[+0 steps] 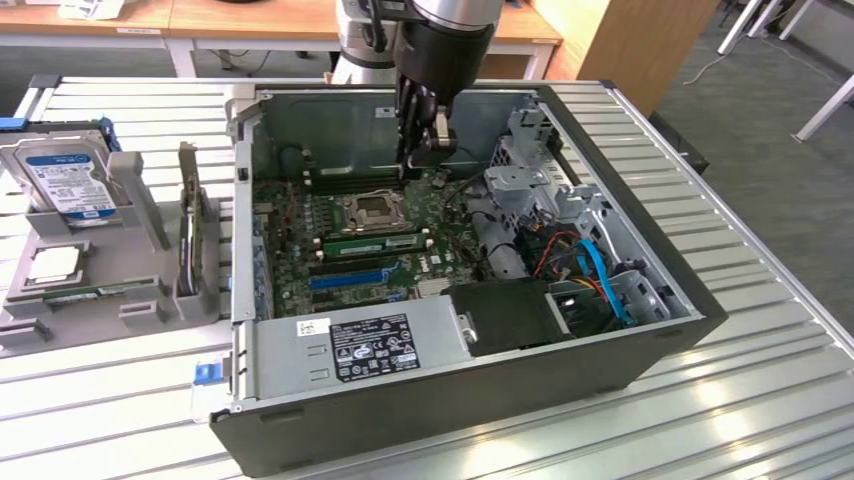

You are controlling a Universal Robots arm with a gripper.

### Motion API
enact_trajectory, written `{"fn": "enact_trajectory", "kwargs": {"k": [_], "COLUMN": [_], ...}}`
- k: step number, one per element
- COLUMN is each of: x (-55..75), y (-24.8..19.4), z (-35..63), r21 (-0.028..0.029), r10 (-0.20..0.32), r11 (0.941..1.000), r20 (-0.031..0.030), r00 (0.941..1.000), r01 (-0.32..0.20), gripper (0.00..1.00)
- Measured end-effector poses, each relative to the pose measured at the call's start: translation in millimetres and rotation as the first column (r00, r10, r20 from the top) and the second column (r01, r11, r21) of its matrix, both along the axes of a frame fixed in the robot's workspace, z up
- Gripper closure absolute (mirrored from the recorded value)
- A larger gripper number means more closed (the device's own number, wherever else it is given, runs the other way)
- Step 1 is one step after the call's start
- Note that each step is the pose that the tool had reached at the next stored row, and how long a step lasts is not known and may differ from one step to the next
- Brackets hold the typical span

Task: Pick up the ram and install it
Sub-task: 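Press down the ram until it locks into place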

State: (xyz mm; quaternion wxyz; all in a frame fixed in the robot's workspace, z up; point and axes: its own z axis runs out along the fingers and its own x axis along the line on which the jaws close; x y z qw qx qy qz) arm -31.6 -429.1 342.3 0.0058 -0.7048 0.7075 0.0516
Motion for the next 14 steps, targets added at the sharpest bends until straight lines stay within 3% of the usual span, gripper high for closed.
{"fn": "enact_trajectory", "kwargs": {"k": [4,6,9,14], "x": [0.0,0.0,0.0,0.0], "y": [0.0,0.0,0.0,0.0], "z": [0.0,0.0,0.0,0.0], "r21": [0.0,0.0,-0.0001,0.0], "r10": [0.0,0.0,0.0,0.0], "r11": [1.0,1.0,1.0,1.0], "r20": [0.0,0.0,0.0,0.0], "r00": [1.0,1.0,1.0,1.0], "r01": [0.0,0.0,0.0,0.0], "gripper": [0.69,0.82,0.9,0.9]}}
